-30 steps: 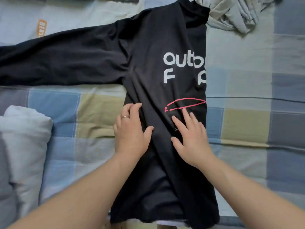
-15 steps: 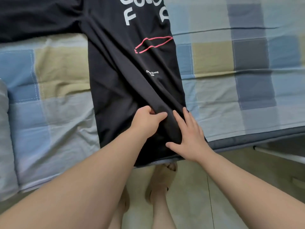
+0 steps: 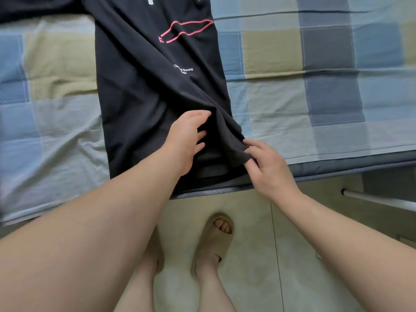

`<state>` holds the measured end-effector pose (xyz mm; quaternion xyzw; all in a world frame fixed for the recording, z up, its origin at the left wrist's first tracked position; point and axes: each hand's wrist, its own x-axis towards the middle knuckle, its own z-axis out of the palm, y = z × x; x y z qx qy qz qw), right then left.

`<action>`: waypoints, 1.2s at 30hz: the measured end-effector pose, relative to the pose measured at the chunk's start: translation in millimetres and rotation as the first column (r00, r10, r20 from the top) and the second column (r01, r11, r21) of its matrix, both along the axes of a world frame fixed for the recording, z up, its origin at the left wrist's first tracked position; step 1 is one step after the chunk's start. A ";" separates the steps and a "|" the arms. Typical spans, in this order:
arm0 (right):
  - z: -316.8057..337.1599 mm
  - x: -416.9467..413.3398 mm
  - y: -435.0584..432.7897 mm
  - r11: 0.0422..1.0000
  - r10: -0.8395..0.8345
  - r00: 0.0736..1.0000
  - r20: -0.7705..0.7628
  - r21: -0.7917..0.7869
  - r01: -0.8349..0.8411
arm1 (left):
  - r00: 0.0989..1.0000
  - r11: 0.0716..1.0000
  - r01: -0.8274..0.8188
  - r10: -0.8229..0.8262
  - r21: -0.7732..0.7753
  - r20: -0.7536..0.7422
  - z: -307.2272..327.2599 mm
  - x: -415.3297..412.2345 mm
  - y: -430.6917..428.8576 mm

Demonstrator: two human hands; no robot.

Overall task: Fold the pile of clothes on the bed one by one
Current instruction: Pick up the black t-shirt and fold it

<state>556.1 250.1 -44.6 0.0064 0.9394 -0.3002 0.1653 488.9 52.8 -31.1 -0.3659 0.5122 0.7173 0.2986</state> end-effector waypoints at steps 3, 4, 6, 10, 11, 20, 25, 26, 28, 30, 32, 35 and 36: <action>24.5 -8.5 11.7 0.977 -0.159 0.983 0.091 -0.129 0.170 | 0.991 0.992 -0.103 0.096 0.071 0.090 -1.5 8.2 20.3; 30.6 -10.3 15.7 0.971 -0.177 0.977 0.120 -0.143 0.193 | 0.990 0.990 -0.096 0.084 0.103 0.112 -3.1 11.0 27.1; 41.0 -13.5 22.0 0.962 -0.175 0.972 0.159 -0.184 0.203 | 0.990 0.982 -0.061 0.036 0.180 0.140 -2.5 15.0 40.7; 48.7 -21.1 28.4 0.953 -0.152 0.969 0.196 -0.231 0.196 | 0.985 0.965 -0.068 0.024 0.253 0.173 3.5 15.6 53.7; 50.1 -22.5 29.1 0.955 -0.148 0.970 0.194 -0.226 0.192 | 0.983 0.963 -0.088 0.043 0.256 0.176 6.2 15.9 53.4; 65.2 -29.6 8.9 0.968 -0.072 0.984 0.162 -0.228 0.109 | 0.954 0.910 -0.289 0.249 0.298 0.168 7.7 36.1 7.4; 64.2 -30.0 15.4 0.968 -0.141 0.977 0.163 -0.187 0.170 | 0.905 0.801 -0.416 0.319 0.431 0.280 13.7 43.3 -5.0; 65.6 -29.1 16.2 0.968 -0.140 0.976 0.166 -0.186 0.170 | 0.892 0.783 -0.444 0.340 0.436 0.297 9.8 43.3 -6.0; 65.7 -27.8 17.4 0.965 -0.140 0.974 0.176 -0.196 0.174 | 0.897 0.814 -0.424 0.318 0.397 0.306 10.9 40.0 -1.0; 62.6 -28.0 18.7 0.954 -0.150 0.969 0.195 -0.230 0.193 | 0.940 0.928 -0.269 0.194 0.257 0.282 5.4 38.1 13.4; 57.7 -29.1 20.0 0.936 -0.171 0.958 0.228 -0.266 0.231 | 0.963 0.975 -0.166 0.128 0.147 0.237 1.7 37.6 30.4; 48.0 -30.3 22.9 0.896 -0.219 0.939 0.266 -0.326 0.301 | 0.944 0.936 -0.270 0.210 0.228 0.254 -3.5 33.2 52.5; 44.8 -30.6 24.2 0.883 -0.233 0.934 0.272 -0.343 0.321 | 0.934 0.914 -0.301 0.225 0.271 0.278 -3.4 30.8 57.5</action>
